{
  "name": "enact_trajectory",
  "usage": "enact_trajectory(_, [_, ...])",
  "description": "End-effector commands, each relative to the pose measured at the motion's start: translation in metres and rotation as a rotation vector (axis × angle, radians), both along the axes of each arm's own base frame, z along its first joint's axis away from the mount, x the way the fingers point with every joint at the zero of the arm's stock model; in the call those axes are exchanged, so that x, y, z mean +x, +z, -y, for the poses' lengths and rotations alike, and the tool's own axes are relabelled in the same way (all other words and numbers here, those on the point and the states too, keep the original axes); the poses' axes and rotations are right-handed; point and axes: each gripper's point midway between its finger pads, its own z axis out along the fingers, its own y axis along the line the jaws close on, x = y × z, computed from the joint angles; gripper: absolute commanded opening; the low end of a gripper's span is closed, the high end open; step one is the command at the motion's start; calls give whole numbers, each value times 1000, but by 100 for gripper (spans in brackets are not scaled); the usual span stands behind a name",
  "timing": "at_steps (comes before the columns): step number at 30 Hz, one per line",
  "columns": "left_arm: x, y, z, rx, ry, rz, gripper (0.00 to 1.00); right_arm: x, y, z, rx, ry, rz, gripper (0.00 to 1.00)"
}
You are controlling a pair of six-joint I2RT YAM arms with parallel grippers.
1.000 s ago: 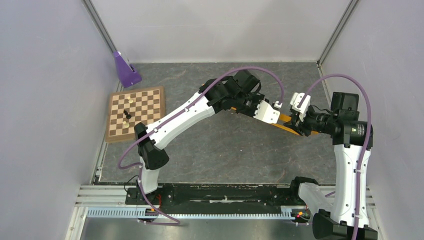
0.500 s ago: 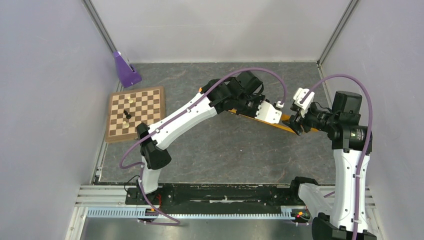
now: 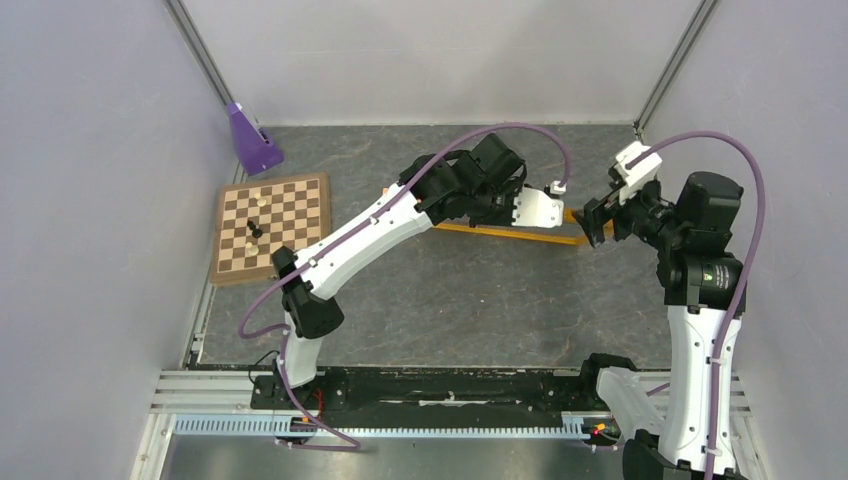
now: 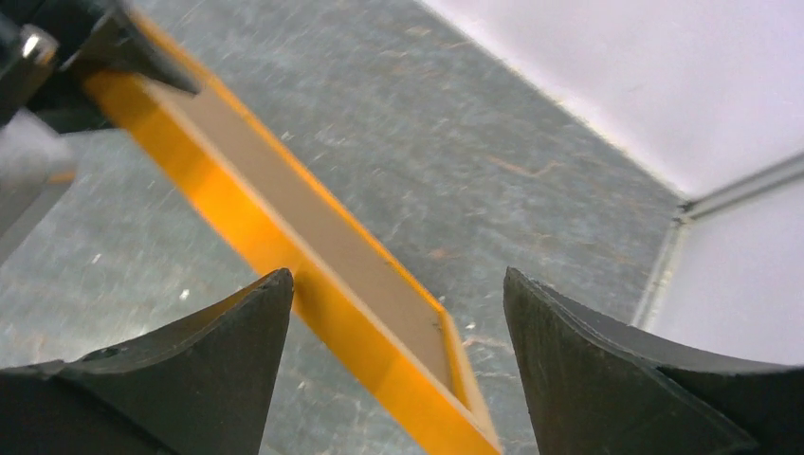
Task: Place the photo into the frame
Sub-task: Turn over the photo frame at the center of the board.
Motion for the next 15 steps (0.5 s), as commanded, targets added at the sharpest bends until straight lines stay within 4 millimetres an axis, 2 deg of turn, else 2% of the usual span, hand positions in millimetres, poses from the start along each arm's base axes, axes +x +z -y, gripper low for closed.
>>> enact_trajectory(1, [21, 59, -3, -179, 179, 68, 2, 22, 75, 23, 90, -205, 235, 84])
enact_trajectory(5, [29, 73, -11, -260, 280, 28, 2, 29, 92, 31, 145, -272, 270, 85])
enact_trajectory(7, [30, 82, -14, -298, 319, 15, 2, 33, 94, 32, 162, -282, 264, 85])
enact_trajectory(15, [27, 104, -32, -364, 407, 15, 2, 49, 71, 36, 181, -301, 199, 84])
